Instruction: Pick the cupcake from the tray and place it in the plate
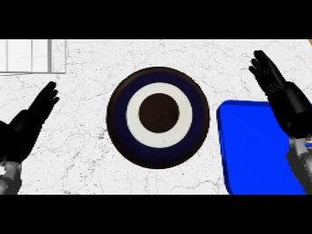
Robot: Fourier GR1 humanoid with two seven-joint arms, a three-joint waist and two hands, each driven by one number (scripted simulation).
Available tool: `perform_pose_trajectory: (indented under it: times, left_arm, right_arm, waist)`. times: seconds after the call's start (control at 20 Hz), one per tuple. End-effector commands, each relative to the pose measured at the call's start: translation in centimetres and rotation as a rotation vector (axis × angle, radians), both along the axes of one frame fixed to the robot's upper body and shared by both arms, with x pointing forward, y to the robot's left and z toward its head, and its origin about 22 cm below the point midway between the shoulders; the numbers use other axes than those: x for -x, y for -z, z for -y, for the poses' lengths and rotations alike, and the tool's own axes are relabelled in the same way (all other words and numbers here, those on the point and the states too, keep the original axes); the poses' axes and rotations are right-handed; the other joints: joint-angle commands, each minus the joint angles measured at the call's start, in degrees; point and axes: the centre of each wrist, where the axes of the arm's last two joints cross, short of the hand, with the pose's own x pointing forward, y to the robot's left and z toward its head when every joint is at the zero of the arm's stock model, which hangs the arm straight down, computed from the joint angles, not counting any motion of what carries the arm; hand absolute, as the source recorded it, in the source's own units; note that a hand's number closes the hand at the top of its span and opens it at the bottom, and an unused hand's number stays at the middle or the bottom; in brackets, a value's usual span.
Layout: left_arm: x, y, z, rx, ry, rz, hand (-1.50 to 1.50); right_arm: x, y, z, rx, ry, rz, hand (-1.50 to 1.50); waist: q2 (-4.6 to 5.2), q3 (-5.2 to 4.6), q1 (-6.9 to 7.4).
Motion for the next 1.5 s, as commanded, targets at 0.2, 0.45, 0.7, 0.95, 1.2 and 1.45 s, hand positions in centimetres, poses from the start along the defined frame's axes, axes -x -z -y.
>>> perform_pose_trajectory:
  times: [0.2,0.45,0.7,0.95,1.2,1.45]
  left_arm:
    - [-2.0,-4.9,0.3,0.007,0.046,0.236,0.00]
    - [-2.0,-4.6,1.4,0.056,0.027,0.255,0.00]
    - [-2.6,-5.3,0.8,0.054,0.024,0.263,0.00]
    - [-3.4,-5.8,0.2,0.054,0.053,0.269,0.00]
    - [-3.5,-4.9,1.5,0.054,0.050,0.269,0.00]
    - [-3.0,-5.0,2.1,0.056,0.054,0.270,0.00]
  right_arm:
    - [2.4,0.0,-5.1,-0.029,-0.801,0.035,1.50]
    - [3.9,0.7,0.1,0.598,-0.710,0.168,1.50]
    - [7.8,10.2,6.9,0.125,-0.578,0.113,-1.50]
    - [5.0,8.9,13.4,0.019,-0.539,0.258,-1.50]
    - [4.3,2.9,15.5,0.213,-0.550,0.327,-1.50]
    - [3.4,-3.7,18.2,0.639,-0.455,0.226,-1.50]
  waist:
    - [-1.77,1.25,0.71]
    - [-1.94,1.36,-2.56]
    - [-1.49,1.35,-2.46]
    - [-1.66,1.09,-1.02]
    - [-1.97,0.97,-1.52]
    - [-2.06,0.93,-1.14]
